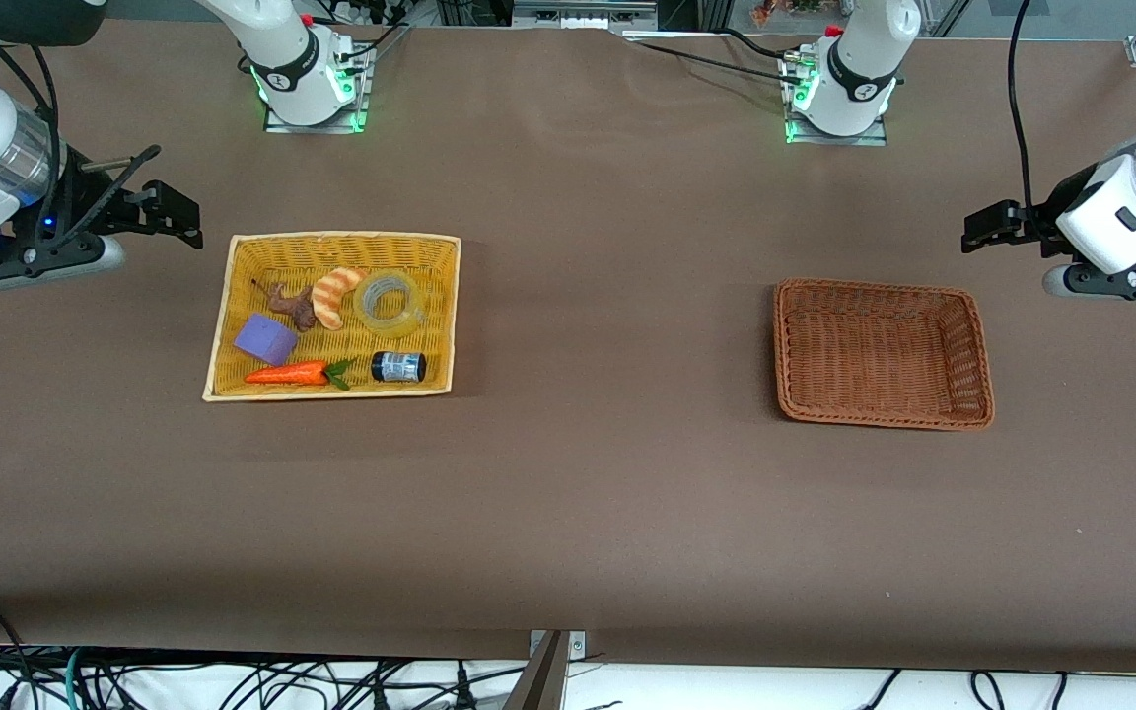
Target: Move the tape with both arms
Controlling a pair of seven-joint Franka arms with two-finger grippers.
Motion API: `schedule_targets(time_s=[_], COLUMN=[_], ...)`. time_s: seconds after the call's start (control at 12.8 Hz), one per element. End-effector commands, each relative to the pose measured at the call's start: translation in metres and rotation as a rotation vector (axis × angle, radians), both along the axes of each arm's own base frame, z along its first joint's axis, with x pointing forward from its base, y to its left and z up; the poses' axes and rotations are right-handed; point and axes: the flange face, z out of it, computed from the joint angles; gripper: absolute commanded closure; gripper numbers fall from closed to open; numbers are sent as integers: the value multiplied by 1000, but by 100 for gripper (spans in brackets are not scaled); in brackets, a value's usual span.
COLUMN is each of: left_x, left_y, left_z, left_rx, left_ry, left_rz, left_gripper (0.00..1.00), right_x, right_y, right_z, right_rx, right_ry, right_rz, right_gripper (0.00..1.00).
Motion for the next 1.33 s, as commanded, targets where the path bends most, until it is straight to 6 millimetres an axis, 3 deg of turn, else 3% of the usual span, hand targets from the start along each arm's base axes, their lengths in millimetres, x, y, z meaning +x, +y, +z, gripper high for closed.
schedule_targets(time_s=[0.0,1.25], left_x=[5,5], left_y=[2,1], left_z=[5,5], left_rx=[-27,-28], left_ry=[-5,-5], left_rz=[-11,-12], left_gripper=[0,0], right_x=[2,5], right_y=[-2,-13], right_z=[8,18], right_rx=[-1,6], right_ry=[3,-17], right_rz=[11,3], right_gripper=[0,0])
